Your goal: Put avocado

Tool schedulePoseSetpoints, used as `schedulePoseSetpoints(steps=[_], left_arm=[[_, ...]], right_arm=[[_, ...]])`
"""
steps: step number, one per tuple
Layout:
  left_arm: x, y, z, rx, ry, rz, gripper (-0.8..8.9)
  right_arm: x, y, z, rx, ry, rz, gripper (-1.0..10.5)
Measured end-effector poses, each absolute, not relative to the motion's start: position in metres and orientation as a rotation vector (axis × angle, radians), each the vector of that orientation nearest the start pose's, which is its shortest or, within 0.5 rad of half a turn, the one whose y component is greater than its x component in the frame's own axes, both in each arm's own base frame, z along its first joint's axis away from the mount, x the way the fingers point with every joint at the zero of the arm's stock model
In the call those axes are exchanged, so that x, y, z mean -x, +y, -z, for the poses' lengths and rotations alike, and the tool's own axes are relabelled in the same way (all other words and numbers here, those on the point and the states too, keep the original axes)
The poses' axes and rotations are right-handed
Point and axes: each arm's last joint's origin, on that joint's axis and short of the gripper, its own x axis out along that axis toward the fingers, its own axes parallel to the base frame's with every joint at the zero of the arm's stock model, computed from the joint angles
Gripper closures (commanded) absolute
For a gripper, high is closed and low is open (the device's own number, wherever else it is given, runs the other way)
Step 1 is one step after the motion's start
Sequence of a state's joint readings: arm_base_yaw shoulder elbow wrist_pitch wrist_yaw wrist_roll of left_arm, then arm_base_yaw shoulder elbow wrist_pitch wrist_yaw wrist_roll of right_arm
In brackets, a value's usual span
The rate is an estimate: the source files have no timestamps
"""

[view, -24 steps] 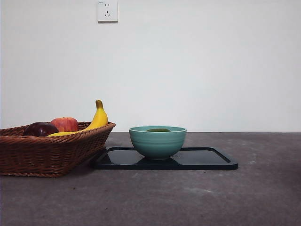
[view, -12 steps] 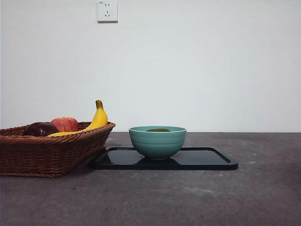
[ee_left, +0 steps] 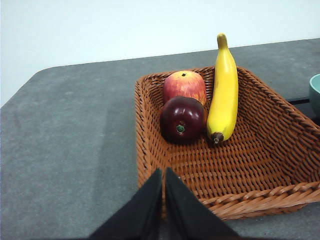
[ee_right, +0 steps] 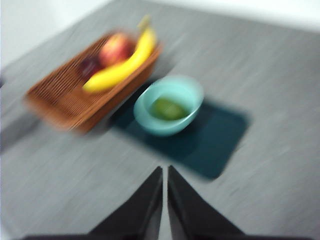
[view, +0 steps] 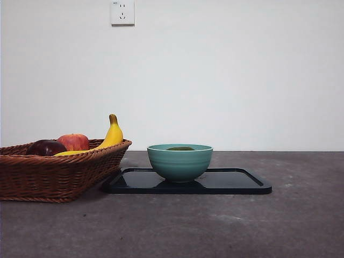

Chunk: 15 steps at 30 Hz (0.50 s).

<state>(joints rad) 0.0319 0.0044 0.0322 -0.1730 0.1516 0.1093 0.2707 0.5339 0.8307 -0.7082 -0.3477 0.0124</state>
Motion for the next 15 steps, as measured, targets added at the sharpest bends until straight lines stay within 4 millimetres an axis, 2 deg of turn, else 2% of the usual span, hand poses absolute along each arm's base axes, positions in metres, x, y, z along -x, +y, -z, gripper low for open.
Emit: schedulePoseSetpoints(steps=[3,5,9,15], left_arm=[[-0.095,-0.001,-0.158,-0.096,0.138,0.127,8.05],[-0.095,-0.001,-0.158,-0.096,0.138,0.127,8.05],[-0.095,-0.001,-0.158,-0.096,0.138,0.127,8.05],[-0.095,-0.001,-0.158,-0.096,0.138,0.127,8.05]], right_arm=[[-0.090,0.023,-0.310,-0.027,0.242,-0.486,9.4],[-0.092,0.016,-0.284,-0.023,0.157,-0.406,9.4],[-0.094,0.010,-0.248,-0.012,0.091,-0.305,9.4],[-0.093,0.006,-0.216,0.001,-0.004,-0.233,9.4]])
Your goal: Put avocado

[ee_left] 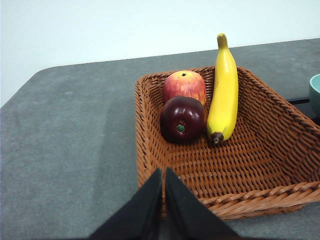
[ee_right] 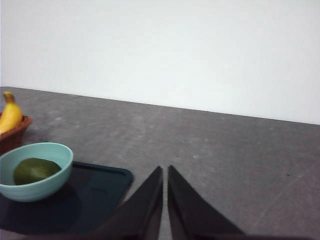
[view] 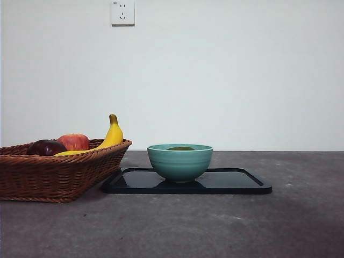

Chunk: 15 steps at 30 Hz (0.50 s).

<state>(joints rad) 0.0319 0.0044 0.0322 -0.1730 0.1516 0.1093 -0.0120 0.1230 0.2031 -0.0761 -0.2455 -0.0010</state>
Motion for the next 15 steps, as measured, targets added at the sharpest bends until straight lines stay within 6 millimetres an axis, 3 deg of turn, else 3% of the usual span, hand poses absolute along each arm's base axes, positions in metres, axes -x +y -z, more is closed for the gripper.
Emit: schedulePoseSetpoints(steps=[9,15], left_arm=[[-0.095,-0.001,-0.158,-0.096,0.138,0.127,8.05],[-0.095,-0.001,-0.158,-0.096,0.138,0.127,8.05]], right_arm=[[-0.096,0.003,-0.175,-0.002,0.029,-0.159,9.4],[-0.096,0.003,-0.161,-0.011,0.068,-0.156,9.4]])
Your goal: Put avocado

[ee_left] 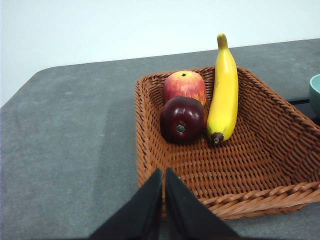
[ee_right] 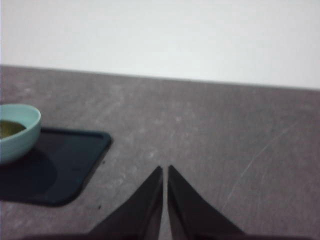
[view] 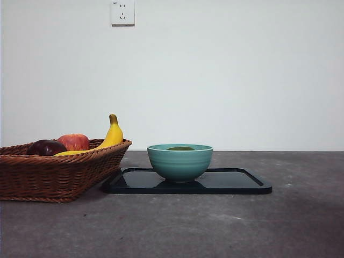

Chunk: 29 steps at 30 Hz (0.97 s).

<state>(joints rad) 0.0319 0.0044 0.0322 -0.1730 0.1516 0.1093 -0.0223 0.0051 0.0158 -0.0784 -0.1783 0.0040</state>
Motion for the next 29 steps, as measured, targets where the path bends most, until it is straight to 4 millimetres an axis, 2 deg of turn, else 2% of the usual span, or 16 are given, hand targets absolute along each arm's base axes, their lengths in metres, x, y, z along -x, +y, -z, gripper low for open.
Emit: schedulePoseSetpoints(steps=[7,29], left_arm=[[-0.0947,-0.0014,-0.1575,-0.096,0.138,0.127,8.05],[-0.0947,-0.0014,-0.1575,-0.096,0.138,0.127,8.05]], right_arm=[[-0.0956,0.0025,-0.1529,-0.020,0.152,-0.151,9.4],[-0.0956,0.0026,-0.1535,-0.030,0.149,-0.152,9.4]])
